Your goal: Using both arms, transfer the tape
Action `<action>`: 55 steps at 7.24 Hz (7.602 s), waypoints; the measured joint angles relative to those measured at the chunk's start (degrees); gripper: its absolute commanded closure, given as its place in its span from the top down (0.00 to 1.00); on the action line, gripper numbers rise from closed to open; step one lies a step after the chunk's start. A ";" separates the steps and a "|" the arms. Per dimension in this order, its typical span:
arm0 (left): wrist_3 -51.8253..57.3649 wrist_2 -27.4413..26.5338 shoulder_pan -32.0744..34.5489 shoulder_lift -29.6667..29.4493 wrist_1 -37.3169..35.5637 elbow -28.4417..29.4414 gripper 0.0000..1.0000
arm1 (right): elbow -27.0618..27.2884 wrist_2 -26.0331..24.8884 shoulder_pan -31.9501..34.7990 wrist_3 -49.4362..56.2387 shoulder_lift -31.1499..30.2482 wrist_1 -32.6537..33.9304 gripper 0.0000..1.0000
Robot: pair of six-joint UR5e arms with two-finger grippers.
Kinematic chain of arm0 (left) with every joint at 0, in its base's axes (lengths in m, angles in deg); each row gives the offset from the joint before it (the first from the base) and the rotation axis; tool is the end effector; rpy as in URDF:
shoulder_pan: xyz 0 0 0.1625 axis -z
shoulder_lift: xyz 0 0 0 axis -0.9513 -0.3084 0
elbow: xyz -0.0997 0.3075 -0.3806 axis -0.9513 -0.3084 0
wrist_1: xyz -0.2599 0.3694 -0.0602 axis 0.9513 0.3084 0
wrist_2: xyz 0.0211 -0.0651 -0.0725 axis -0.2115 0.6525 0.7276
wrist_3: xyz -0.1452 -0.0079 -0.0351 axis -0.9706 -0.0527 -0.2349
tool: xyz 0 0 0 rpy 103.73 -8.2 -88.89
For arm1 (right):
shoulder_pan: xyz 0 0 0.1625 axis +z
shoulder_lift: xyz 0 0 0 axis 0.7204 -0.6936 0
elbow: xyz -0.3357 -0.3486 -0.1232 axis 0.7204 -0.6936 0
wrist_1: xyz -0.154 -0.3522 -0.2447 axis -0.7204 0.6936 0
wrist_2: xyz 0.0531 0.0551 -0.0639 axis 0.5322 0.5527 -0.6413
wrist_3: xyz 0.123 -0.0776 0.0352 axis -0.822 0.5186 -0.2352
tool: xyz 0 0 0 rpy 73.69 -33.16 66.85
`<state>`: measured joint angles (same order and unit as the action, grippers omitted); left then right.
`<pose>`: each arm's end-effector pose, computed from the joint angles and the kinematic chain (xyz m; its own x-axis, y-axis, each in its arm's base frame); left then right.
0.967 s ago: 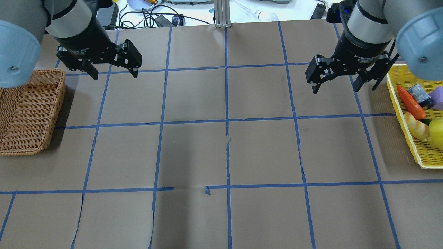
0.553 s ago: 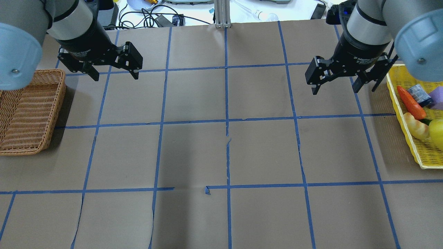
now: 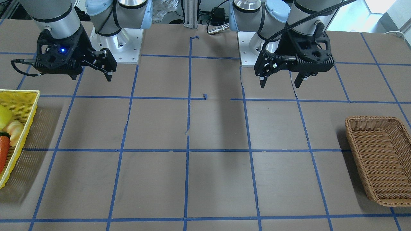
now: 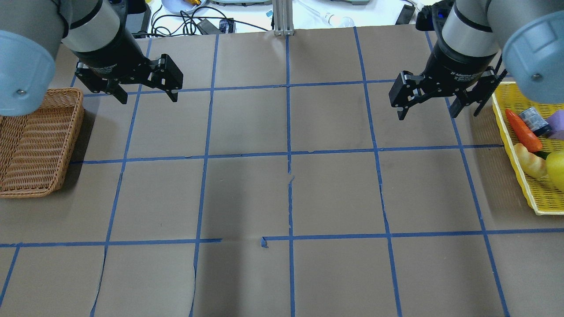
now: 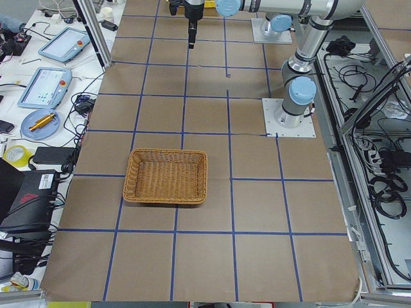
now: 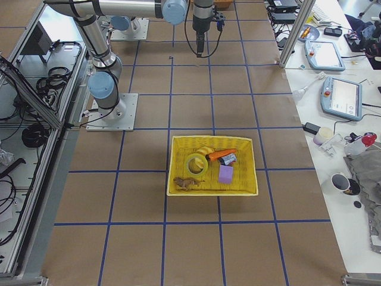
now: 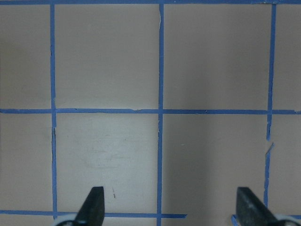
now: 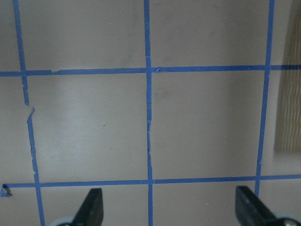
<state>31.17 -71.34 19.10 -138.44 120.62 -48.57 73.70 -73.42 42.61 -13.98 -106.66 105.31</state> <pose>-0.1405 -0.5364 0.5299 -0.9997 -0.0159 -0.0204 -0.0138 0.9949 -0.0998 0.1184 -0.5126 0.4995 -0.9997 0.0135 0.0219 0.0142 0.9994 0.0322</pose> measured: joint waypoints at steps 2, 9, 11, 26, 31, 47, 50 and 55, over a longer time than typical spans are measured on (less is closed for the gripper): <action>-0.01 -0.03 0.01 0.05 0.00 0.01 1.00 | 0.24 -0.58 0.01 -0.19 0.06 0.02 1.00; -0.01 0.05 -0.01 -0.13 0.00 0.10 1.00 | 0.60 0.12 -18.04 17.15 2.74 0.02 1.00; -0.01 0.05 -0.02 -0.11 -0.02 0.17 1.00 | 0.80 0.45 -29.99 30.10 7.12 0.98 1.00; -0.01 0.14 -0.08 -0.17 -0.06 0.31 1.00 | 9.41 -0.08 -49.67 49.33 21.64 21.03 0.00; -0.01 0.14 -0.14 -0.08 -0.09 0.25 1.00 | 7.37 0.58 -47.65 48.89 14.67 13.44 0.00; 0.08 0.05 -0.70 0.10 0.00 0.56 1.00 | -6.10 35.54 12.11 -64.19 36.10 26.24 0.99; 0.08 0.03 -0.70 0.10 0.00 0.60 1.00 | -4.24 32.48 12.08 -64.37 34.03 29.17 1.00; -1.44 0.45 -0.01 -2.13 -3.52 0.47 1.00 | -4.38 23.21 6.04 -50.79 22.24 22.02 1.00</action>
<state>29.73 -70.90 19.08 -140.57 117.10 -48.10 69.32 -50.21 48.65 -64.77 -84.42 127.33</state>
